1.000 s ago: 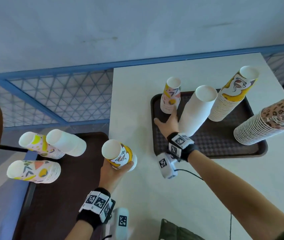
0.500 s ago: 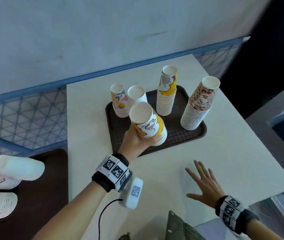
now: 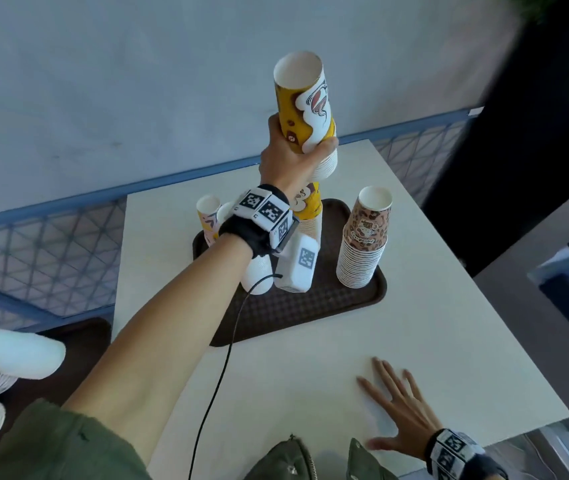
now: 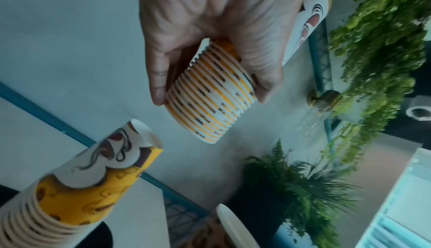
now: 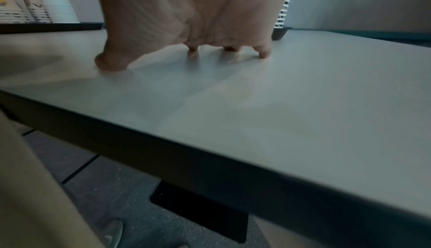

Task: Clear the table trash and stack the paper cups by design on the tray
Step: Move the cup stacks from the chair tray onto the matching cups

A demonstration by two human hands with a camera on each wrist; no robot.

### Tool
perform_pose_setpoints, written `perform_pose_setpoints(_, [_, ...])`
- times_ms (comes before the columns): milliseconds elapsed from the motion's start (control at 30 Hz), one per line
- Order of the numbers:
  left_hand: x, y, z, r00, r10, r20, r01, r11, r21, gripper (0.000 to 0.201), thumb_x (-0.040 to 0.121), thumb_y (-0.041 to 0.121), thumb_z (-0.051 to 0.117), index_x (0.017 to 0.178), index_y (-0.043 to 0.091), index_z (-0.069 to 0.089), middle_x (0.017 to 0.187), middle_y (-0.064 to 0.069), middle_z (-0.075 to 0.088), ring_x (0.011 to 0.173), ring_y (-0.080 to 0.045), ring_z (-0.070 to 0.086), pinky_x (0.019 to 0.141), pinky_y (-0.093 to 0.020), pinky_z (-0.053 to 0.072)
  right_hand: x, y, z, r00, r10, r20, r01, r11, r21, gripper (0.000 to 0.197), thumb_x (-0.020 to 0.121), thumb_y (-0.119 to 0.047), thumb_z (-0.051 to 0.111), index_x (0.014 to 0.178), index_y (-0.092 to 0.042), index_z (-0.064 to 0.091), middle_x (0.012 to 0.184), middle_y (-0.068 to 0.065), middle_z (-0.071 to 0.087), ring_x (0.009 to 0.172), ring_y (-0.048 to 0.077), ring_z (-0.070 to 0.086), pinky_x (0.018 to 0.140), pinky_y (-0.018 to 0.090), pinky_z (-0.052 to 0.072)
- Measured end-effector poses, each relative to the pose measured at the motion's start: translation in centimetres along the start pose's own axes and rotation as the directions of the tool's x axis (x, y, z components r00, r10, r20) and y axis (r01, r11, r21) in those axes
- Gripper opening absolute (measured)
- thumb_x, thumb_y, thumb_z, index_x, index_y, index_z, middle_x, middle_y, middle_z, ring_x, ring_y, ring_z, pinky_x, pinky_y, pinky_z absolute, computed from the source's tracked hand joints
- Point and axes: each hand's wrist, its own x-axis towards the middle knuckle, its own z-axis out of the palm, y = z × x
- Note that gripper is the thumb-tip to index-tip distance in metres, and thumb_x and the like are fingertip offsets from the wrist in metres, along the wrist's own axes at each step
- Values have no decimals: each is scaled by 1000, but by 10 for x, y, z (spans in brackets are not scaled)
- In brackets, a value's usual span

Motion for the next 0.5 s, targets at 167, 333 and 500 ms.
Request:
perform_pose_setpoints(167, [17,-15,8,996,-77,-46,81,993,87,71,71,43,74,127,18,38,122,-2,62,113,-28,59,99,-43,48,3,4,3,1000,-26,-1,26,999,33,115,54,-93,26,147,-26,14,157,14,-7,146,25,-11,109,44,1])
perform_pose_setpoints(333, [17,-33,17,978,-204,45,196,970,143,92,72,48,69,141,18,16,133,-11,52,120,-33,53,101,-39,44,3,7,8,998,-49,-40,50,998,36,113,54,-91,28,146,-27,15,158,15,-4,146,25,-10,109,44,0])
perform_pose_setpoints(500, [-11,-39,-9,983,-153,101,132,973,192,91,83,40,63,147,18,2,149,-17,33,134,-28,40,105,-35,35,7,3,-6,994,15,-106,-3,994,111,84,71,-84,15,129,-32,47,129,11,55,117,25,51,94,40,47])
